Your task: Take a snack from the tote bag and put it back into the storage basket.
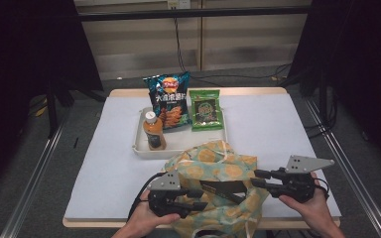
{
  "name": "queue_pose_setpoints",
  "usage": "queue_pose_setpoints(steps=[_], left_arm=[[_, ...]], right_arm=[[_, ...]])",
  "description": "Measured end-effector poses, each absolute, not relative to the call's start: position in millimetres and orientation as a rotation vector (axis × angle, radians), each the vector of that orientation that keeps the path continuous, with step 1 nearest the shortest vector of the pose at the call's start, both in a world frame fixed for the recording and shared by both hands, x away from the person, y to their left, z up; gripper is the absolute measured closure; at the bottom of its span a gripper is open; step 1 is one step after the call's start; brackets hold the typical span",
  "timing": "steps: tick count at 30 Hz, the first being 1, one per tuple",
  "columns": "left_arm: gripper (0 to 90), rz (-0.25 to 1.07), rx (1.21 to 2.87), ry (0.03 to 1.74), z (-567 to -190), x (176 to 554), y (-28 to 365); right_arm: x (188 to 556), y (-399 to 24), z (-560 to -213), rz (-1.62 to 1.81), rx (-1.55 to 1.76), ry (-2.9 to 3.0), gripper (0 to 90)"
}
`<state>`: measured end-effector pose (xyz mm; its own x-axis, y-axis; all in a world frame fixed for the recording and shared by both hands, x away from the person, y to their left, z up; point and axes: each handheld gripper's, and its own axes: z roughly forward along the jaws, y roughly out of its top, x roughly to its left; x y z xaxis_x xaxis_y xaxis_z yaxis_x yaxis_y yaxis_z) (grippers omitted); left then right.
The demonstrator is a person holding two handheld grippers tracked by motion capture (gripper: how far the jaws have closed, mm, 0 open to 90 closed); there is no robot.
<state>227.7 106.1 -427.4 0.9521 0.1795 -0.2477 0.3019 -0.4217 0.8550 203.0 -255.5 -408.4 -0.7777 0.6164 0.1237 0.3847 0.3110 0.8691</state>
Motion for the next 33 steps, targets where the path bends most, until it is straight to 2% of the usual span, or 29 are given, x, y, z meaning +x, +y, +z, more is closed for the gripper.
queue_pose_setpoints(steps=[3, 4, 8, 11, 15, 18, 22, 27, 30, 32, 33], left_arm=[[61.0, -0.132, 2.016, 0.382, -431.8, 235.3, 108.3], [62.1, -0.139, 2.014, 0.38, -432.6, 238.4, 107.5], [62.8, -0.123, 2.007, 0.397, -430.5, 249.6, 101.2], [62.8, -0.129, 2.02, 0.404, -434.3, 254.9, 99.7], [62.0, -0.102, 2.033, 0.409, -436.9, 254.5, 102.7], [61.5, -0.097, 2.024, 0.421, -437.2, 252.6, 108.7], [60.7, -0.082, 2.033, 0.435, -440.2, 250.6, 114.9], [58.8, -0.077, 2.031, 0.454, -442.9, 254.1, 116.8], [58.4, -0.08, 2.049, 0.447, -444.6, 255.3, 114.8], [58.3, -0.082, 2.055, 0.445, -445.0, 255.6, 113.4], [58.0, -0.084, 2.053, 0.444, -445.4, 255.8, 112.8]], right_arm=[[197.5, -251.9, -404.7, 1.48, 0.894, 2.345, 77.4], [195.9, -250.1, -403.6, 1.485, 0.874, 2.352, 82.1], [192.6, -238.9, -405.2, 1.495, 0.818, 2.418, 84.8], [198.6, -229.1, -413.4, 1.479, 0.827, 2.465, 82.6], [209.8, -218.1, -428.0, 1.395, 0.836, 2.519, 74.3], [213.4, -219.0, -435.2, 1.314, 0.838, 2.531, 77.0], [213.6, -227.0, -437.2, 1.309, 0.869, 2.517, 68.8], [209.7, -232.2, -437.1, 1.296, 0.891, 2.507, 51.8], [207.3, -233.2, -437.8, 1.291, 0.877, 2.501, 48.1], [206.7, -235.5, -437.8, 1.257, 0.884, 2.504, 36.5], [207.7, -237.2, -439.7, 1.258, 0.897, 2.507, 35.2]])
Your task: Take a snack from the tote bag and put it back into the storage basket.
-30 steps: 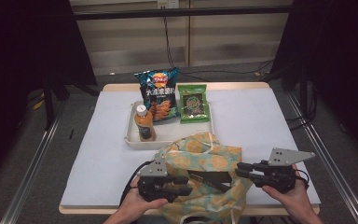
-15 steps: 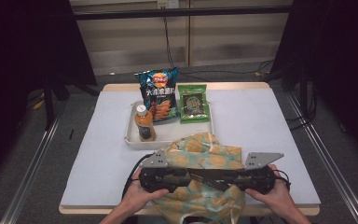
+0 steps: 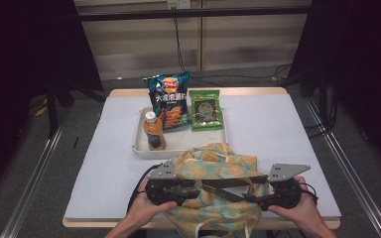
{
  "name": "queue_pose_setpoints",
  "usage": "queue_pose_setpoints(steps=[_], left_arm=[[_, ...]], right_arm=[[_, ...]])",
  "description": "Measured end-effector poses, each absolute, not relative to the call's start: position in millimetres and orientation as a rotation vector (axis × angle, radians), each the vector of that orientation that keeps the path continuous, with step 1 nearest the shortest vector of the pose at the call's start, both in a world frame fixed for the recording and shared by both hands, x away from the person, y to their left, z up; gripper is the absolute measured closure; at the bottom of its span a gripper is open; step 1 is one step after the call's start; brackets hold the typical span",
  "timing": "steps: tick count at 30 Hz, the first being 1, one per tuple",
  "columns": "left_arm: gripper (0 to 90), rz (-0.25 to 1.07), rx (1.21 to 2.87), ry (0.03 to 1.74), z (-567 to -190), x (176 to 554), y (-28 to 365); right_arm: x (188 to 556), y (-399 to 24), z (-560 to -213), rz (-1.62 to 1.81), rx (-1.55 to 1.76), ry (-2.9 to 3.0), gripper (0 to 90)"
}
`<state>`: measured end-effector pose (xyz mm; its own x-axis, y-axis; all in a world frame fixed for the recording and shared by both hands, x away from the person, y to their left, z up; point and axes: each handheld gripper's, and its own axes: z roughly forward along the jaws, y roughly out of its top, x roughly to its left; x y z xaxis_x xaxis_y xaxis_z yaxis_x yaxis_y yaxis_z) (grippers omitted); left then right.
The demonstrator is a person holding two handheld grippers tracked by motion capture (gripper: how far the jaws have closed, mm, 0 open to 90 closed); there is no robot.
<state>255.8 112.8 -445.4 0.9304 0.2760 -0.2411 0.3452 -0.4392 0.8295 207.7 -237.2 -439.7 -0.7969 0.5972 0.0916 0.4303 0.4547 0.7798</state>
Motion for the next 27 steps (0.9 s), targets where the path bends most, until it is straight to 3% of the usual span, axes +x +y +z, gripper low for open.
queue_pose_setpoints(steps=[6, 20, 27], left_arm=[[56.9, -0.084, 2.063, 0.45, -448.2, 256.7, 111.6], [57.9, -0.1, 2.082, 0.458, -455.0, 261.7, 109.7], [56.7, -0.093, 2.077, 0.464, -454.6, 260.6, 110.0]], right_arm=[[208.5, -233.9, -449.3, 1.253, 0.901, 2.545, 28.2], [220.6, -210.5, -462.6, 1.223, 0.846, 2.594, 26.7], [223.1, -207.2, -466.9, 1.215, 0.852, 2.594, 33.7]])
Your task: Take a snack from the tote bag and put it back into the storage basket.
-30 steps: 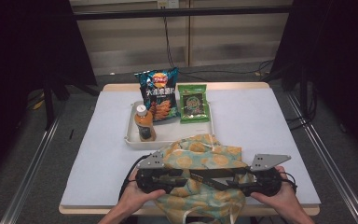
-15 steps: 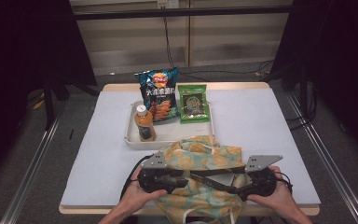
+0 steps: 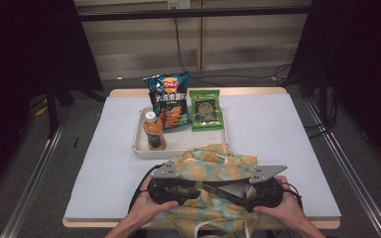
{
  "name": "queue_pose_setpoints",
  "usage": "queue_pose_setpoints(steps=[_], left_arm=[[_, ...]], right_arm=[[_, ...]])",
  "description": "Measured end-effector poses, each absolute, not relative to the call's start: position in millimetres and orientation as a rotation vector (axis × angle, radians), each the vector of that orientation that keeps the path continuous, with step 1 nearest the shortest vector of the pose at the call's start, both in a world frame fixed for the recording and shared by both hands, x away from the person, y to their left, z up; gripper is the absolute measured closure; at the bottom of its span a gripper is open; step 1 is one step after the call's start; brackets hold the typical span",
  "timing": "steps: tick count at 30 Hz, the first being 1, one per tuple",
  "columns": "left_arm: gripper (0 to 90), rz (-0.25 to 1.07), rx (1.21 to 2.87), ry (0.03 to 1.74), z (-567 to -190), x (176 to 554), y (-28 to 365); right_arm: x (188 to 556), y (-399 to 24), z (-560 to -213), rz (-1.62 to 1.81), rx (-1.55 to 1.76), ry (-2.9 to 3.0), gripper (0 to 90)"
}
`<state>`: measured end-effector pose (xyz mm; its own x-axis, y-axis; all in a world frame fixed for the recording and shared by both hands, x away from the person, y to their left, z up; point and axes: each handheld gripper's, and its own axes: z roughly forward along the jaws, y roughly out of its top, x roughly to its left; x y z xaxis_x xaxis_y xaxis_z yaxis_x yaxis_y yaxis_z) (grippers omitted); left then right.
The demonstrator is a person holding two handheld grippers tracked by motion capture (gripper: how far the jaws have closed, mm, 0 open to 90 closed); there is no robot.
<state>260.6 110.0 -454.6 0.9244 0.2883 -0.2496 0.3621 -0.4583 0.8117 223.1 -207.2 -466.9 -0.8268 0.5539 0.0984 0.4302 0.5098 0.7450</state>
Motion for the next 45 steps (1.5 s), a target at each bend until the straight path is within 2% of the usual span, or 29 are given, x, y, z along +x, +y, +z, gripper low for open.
queue_pose_setpoints(steps=[1, 4, 8, 13, 17, 18, 21, 28, 31, 45], left_arm=[[56.4, -0.093, 2.078, 0.464, -454.4, 260.4, 110.3], [55.7, -0.091, 2.08, 0.466, -454.9, 260.8, 110.6], [55.5, -0.097, 2.079, 0.476, -457.0, 262.3, 110.9], [55.2, -0.094, 2.085, 0.47, -457.9, 262.5, 110.5], [54.7, -0.097, 2.09, 0.468, -459.3, 262.4, 109.2], [54.6, -0.098, 2.086, 0.471, -459.3, 262.4, 109.0], [54.2, -0.092, 2.086, 0.467, -458.4, 261.7, 110.1], [53.6, -0.093, 2.078, 0.467, -456.9, 262.2, 112.3], [50.5, -0.103, 2.08, 0.474, -457.3, 261.5, 111.5], [49.9, -0.1, 2.076, 0.461, -456.4, 259.7, 110.7]], right_arm=[[223.2, -207.8, -466.5, 1.21, 0.845, 2.597, 39.4], [223.2, -207.9, -465.7, 1.203, 0.849, 2.589, 41.4], [223.4, -205.2, -465.1, 1.189, 0.855, 2.587, 40.9], [227.0, -201.5, -463.6, 1.205, 0.843, 2.6, 33.7], [230.5, -194.1, -465.3, 1.185, 0.841, 2.616, 31.8], [232.6, -191.4, -467.0, 1.172, 0.829, 2.623, 32.2], [233.4, -187.0, -470.9, 1.138, 0.817, 2.629, 42.0], [231.9, -191.0, -466.5, 1.15, 0.824, 2.631, 43.1], [230.7, -193.2, -461.0, 1.163, 0.835, 2.621, 43.0], [228.8, -198.7, -446.9, 1.249, 0.875, 2.587, 42.9]])
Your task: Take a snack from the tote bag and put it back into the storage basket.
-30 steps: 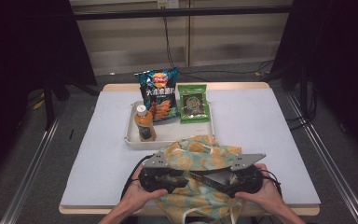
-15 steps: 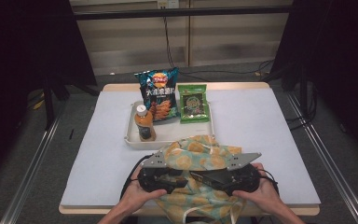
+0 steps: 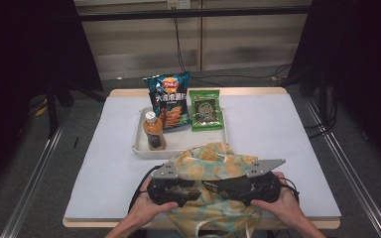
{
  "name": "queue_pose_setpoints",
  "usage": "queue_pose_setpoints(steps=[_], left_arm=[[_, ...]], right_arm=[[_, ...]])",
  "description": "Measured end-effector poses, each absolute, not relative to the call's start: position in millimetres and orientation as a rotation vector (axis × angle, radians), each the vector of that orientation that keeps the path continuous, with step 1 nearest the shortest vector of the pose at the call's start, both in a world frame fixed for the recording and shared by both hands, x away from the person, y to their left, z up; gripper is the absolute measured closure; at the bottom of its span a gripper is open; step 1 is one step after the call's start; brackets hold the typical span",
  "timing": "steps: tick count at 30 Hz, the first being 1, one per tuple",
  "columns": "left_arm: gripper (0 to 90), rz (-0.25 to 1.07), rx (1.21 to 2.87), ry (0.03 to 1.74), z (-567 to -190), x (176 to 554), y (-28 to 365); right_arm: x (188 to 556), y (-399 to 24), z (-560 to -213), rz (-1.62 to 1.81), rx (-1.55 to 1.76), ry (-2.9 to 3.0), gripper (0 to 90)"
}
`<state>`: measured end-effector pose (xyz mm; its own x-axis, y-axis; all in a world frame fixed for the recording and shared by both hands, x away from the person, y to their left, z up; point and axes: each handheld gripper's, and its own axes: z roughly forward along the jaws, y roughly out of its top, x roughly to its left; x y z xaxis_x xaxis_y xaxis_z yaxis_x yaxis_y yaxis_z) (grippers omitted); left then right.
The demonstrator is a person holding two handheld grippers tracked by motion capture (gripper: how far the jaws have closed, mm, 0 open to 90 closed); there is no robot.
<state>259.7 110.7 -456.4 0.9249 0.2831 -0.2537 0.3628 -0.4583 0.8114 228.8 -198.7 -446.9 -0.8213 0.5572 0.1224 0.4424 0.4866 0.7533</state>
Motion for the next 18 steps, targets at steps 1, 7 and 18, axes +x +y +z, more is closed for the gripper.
queue_pose_setpoints(steps=[1, 7, 18], left_arm=[[49.2, -0.103, 2.073, 0.46, -456.0, 259.1, 110.5], [56.4, -0.135, 2.075, 0.421, -454.4, 255.2, 105.5], [59.0, -0.154, 2.102, 0.396, -458.0, 252.2, 98.9]], right_arm=[[228.8, -199.5, -445.9, 1.257, 0.879, 2.584, 42.9], [231.5, -197.6, -446.8, 1.255, 0.894, 2.59, 42.8], [237.1, -195.6, -438.8, 1.265, 0.893, 2.601, 43.3]])
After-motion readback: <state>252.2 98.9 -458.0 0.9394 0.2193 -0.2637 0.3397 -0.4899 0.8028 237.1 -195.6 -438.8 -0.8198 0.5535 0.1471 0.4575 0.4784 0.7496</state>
